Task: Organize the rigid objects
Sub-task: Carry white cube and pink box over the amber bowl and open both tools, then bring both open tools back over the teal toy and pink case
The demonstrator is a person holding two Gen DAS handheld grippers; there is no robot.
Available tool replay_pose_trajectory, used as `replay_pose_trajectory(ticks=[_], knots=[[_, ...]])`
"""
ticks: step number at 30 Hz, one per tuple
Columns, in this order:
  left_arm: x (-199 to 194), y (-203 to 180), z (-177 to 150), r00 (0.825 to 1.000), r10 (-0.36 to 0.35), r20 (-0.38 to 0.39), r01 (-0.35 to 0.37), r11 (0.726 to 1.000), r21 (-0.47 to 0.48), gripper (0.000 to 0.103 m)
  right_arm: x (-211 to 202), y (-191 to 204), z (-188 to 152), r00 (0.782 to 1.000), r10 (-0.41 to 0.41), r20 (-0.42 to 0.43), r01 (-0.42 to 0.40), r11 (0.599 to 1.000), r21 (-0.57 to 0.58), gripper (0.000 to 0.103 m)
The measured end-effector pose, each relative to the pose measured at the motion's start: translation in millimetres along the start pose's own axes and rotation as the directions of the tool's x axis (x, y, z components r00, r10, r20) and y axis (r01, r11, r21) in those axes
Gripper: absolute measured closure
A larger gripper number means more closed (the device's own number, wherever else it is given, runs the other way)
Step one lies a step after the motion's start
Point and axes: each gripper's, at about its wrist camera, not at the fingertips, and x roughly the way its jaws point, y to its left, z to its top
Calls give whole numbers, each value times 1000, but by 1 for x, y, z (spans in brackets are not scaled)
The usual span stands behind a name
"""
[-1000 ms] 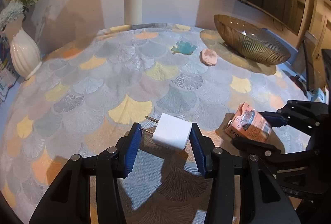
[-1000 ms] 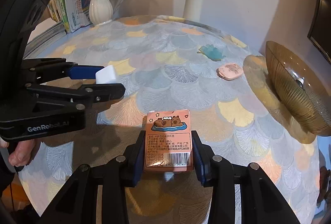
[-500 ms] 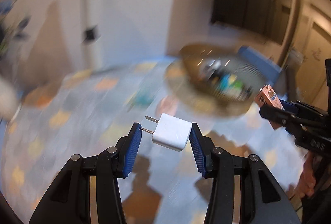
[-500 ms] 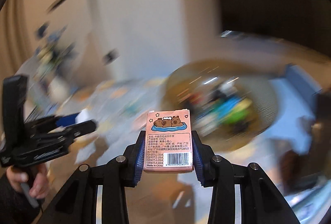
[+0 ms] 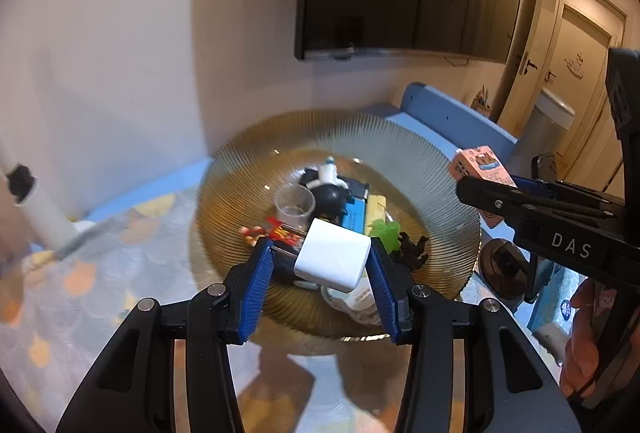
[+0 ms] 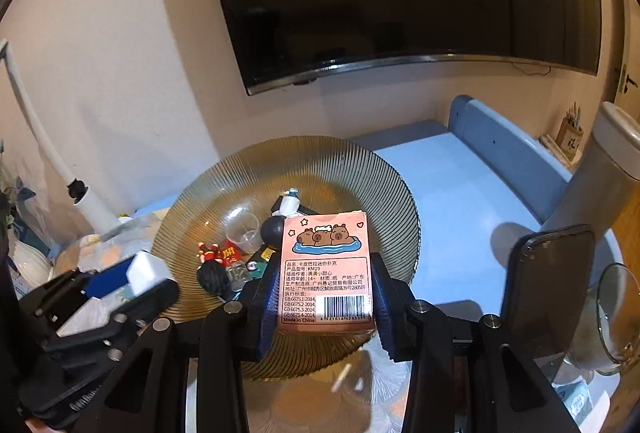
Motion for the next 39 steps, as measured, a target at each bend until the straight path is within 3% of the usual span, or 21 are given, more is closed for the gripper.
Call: replay_pose_trajectory(ticks=[3, 4, 5, 6, 9, 11, 17, 21, 23, 28, 32, 36, 39], knots=[[11, -2, 7, 1000, -10, -2, 9, 1000, -18, 58, 3, -7, 8, 1000, 13, 5, -13, 1000, 18, 60], [12, -2, 9, 1000, -26, 0, 26, 999, -25, 45, 4, -9, 11, 1000, 12, 2, -12, 999, 35, 56], [11, -2, 11, 999, -40, 1, 40, 999, -29, 34, 6, -11, 13, 1000, 18, 6, -19, 999, 47, 42], [10, -2, 12, 999, -41, 0, 41, 999, -32, 26, 4, -12, 14, 1000, 25, 15, -26, 998, 57, 39], [-16, 3, 10, 996, -16, 82, 18, 999, -28, 26, -5, -10, 12, 998, 39, 42, -40, 999, 36, 39], [-32, 15, 5, 996, -15, 91, 21, 998, -57, 26, -14, -3, 6, 998, 35, 48, -36, 999, 13, 39], [-94, 56, -23, 989, 55, 137, -35, 989, -146, 26, -39, 43, -22, 988, 144, 49, -140, 987, -79, 38], [-135, 84, -73, 975, 172, 141, -142, 969, -203, 14, -52, 89, -64, 970, 242, 39, -233, 959, -163, 19], [-138, 97, -107, 966, 228, 118, -195, 951, -242, 14, -47, 114, -96, 964, 265, 24, -253, 943, -217, 19], [-117, 131, -176, 922, 387, -28, -380, 887, -263, 15, 1, 151, -150, 980, 178, -89, -196, 936, -293, 19], [-107, 152, -204, 913, 402, -66, -401, 855, -330, 15, 15, 145, -163, 983, 145, -109, -169, 952, -256, 19], [-109, 154, -205, 923, 382, -44, -373, 862, -343, 14, 22, 142, -161, 987, 113, -116, -137, 962, -234, 19], [-108, 152, -205, 919, 392, -47, -385, 860, -334, 14, 26, 144, -161, 988, 80, -129, -110, 963, -247, 19]])
